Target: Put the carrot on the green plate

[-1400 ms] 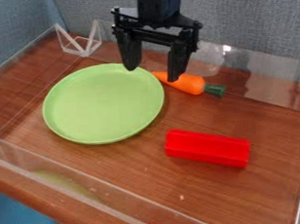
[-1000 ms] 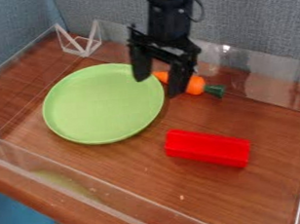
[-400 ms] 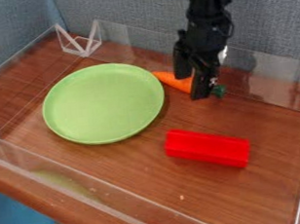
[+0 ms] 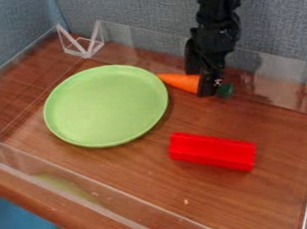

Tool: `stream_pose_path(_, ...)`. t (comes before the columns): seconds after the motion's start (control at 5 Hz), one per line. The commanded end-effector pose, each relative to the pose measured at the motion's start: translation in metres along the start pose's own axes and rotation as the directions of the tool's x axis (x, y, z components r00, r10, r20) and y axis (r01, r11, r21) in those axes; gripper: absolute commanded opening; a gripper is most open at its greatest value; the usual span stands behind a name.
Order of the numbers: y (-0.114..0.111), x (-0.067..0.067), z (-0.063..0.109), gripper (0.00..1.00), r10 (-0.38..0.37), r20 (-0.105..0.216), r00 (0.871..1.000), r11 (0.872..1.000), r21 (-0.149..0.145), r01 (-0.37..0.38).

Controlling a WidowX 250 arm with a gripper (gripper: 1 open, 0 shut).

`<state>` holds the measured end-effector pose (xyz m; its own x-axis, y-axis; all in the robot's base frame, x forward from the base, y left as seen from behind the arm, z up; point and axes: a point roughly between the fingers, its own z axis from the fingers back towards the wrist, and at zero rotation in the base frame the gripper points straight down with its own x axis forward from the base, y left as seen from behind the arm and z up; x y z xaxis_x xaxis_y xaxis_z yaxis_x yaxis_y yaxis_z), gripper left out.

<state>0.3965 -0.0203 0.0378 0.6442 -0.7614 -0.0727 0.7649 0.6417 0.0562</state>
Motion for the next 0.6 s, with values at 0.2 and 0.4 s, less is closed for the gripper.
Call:
stream_pose_path(0.2,0.0170,-0.0016,0.0021,0.00,0.009,0.037,0.999,0.999,0.034,-0.010)
stream_pose_path(0.4,0.0182,-0.0023,-0.0015,0.00,0.008,0.041,0.999,0.999,0.033,-0.009)
